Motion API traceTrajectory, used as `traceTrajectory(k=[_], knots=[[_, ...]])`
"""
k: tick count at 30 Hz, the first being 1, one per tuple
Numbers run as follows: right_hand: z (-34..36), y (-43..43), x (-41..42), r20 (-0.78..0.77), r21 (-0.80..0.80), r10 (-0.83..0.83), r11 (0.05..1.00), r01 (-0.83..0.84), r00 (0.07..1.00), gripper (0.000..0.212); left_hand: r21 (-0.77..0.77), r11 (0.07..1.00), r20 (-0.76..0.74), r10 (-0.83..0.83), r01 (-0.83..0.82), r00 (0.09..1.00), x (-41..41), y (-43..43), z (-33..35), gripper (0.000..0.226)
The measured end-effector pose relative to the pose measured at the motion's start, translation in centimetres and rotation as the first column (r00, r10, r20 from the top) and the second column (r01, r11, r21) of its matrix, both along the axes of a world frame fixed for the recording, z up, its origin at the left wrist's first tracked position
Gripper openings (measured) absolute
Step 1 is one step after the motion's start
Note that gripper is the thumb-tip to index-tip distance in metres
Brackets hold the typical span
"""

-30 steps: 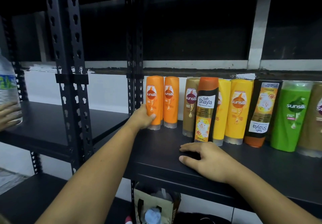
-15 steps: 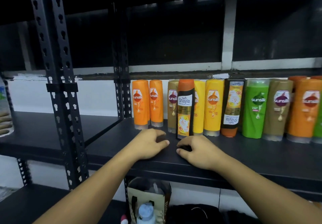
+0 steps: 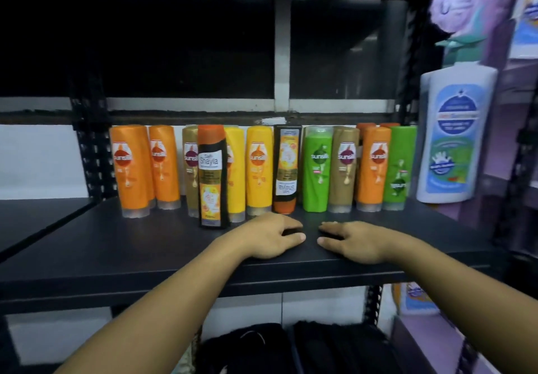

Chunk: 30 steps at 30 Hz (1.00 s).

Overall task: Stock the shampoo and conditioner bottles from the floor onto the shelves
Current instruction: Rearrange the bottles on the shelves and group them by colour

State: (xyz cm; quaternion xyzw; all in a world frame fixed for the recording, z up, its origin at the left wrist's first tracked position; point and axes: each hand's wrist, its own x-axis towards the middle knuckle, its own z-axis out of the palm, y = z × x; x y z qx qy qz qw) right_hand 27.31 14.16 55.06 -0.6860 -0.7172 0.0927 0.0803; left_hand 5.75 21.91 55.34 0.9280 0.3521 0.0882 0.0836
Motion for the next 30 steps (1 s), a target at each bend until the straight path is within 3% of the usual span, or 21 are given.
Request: traceTrajectory(k=[5,8,12,18,21,26,30], knots=[[0.0,-1.2,4.6,-0.008,0.074,-0.146,0.987,0.146,0.989,0.058,-0.06,0.997,-0.037,-0.043,0.041,0.998,6.2,0.9,-0.1,0.062],[0.1,-1.5,7.1,-0.113,0.166,-0.228,0.955,0.244,0.967,0.053,-0.11,0.993,-0.026,-0.052,0.049,0.998,8.5,1.5,-0.5,0.071],[1.3,-0.6,9.5,-0.31,0.36,-0.278,0.851,0.383,0.909,0.057,-0.133,0.99,-0.003,-0.044,0.043,0.999,9.2,2.4,-1.5,0.077],[6.9,2.8,11.3,-0.37,0.633,-0.218,0.653,0.416,0.903,0.059,-0.131,0.99,-0.015,-0.046,0.044,0.999,9.4,3.1,-2.2,0.077],[9.3,4.5,11.9,-0.194,0.696,-0.251,0.647,0.313,0.948,0.067,-0.131,0.99,0.003,-0.044,0.043,0.999,9.2,2.9,-2.2,0.072],[11.4,6.3,12.3,0.101,0.574,-0.344,0.787,0.228,0.934,0.081,-0.146,0.989,0.071,-0.012,0.022,0.997,8.8,2.9,-2.2,0.072],[12.4,6.4,12.0,0.162,0.58,-0.392,0.78,0.234,0.905,0.083,-0.148,0.989,0.085,-0.011,0.023,0.996,8.7,2.8,-2.1,0.072]])
